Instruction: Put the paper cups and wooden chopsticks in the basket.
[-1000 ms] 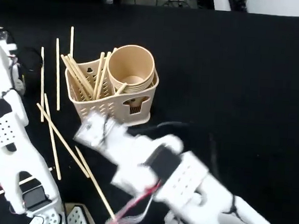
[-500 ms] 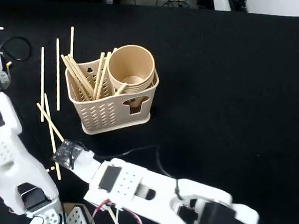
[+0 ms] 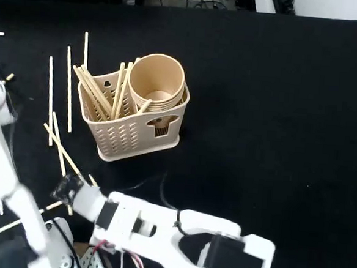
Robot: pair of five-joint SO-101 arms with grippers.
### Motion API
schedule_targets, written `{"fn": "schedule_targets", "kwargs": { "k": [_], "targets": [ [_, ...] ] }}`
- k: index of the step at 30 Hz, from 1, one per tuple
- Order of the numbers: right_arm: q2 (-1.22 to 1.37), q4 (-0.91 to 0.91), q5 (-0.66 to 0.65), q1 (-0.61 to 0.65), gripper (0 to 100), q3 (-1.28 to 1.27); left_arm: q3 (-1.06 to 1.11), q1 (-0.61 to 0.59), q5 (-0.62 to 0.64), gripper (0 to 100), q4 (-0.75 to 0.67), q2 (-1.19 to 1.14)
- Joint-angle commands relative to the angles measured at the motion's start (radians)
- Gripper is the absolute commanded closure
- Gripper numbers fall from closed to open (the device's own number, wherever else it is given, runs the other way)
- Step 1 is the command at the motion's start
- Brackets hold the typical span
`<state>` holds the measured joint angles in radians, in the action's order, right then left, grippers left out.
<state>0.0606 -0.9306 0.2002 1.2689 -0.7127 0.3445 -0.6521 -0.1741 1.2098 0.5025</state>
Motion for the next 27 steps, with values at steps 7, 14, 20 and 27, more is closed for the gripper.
{"fn": "schedule_targets", "kwargs": {
  "k": [7,14,20,27],
  "targets": [
    [0.001,-0.043,0.040,-0.011,98.7,-0.005,0.071,-0.005,0.103,97,-0.055,0.285],
    [-0.340,-0.146,0.021,-0.043,98.7,-0.131,-0.099,-0.002,0.175,97,-0.057,0.348],
    [-0.826,-0.333,-0.153,-0.166,98.7,-0.147,-0.174,0.004,0.362,97,-0.166,0.448],
    [-1.434,-0.588,-0.227,-0.370,98.7,0.010,-0.065,0.156,0.473,97,-0.382,0.519]
  ]
}}
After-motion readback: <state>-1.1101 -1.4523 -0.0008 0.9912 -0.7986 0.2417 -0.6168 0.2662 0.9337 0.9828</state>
